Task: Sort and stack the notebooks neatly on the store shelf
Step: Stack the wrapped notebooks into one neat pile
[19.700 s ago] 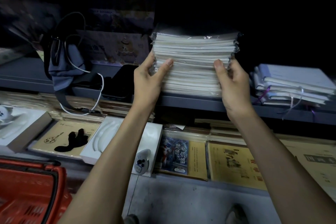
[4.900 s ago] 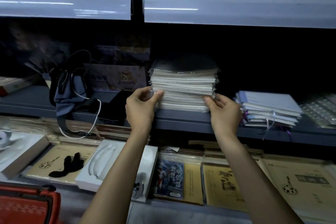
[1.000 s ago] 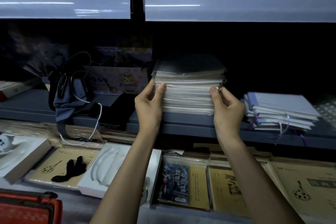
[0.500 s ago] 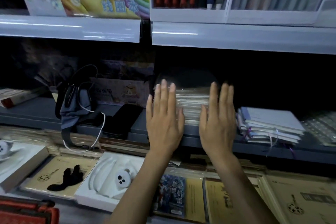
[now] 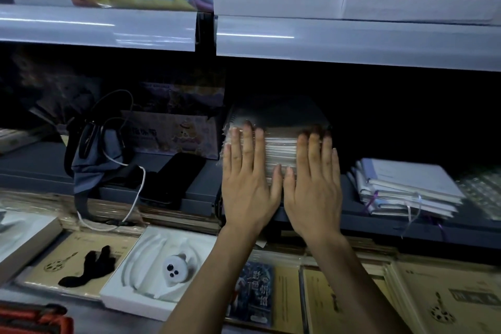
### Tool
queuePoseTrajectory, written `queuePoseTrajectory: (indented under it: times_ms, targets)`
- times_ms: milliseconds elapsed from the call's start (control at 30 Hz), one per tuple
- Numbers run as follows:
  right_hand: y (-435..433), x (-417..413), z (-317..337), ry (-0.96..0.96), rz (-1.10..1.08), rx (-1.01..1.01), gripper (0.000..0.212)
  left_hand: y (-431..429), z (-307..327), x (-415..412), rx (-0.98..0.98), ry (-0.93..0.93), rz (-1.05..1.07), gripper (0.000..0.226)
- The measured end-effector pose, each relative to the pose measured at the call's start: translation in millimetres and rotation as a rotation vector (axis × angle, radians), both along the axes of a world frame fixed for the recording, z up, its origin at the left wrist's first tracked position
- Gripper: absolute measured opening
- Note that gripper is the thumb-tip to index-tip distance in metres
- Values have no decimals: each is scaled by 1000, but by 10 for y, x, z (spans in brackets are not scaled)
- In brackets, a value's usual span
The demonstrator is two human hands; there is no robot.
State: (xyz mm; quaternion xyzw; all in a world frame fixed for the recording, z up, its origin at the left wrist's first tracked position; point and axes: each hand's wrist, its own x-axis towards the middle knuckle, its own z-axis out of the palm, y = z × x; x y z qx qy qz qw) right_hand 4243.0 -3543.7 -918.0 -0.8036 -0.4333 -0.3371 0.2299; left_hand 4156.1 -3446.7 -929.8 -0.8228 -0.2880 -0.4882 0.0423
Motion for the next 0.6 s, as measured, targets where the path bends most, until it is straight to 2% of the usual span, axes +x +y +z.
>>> queuePoseTrajectory:
  times_ms: [100,200,267,300,367,433,467,600]
  targets:
    - [-62,-18,29,16,53,10,66,-44,61,-84,-1,-39,-65,75]
    - [-181,-124,102,113,174,192,71,-108,185,-270,-32,-194,-167,69]
    - [-260,-211,140,318,231,406,77,-141,264,-392,-146,-401,-186,68]
    - [-289,-241,151,471,254,501,81,-144,297,-445,-264,-519,-205,68]
    - [-320,-269,202,802,282,597,86,-102,351,-537,-620,-675,-271,65]
    - [-318,-214,261,1080,298,598,86,4,380,-578,-934,-604,-316,61]
    - [-305,-179,277,1170,314,572,83,39,395,-582,-1008,-526,-338,59]
    - [-289,-162,278,1202,348,464,73,93,381,-521,-1076,-408,-419,70]
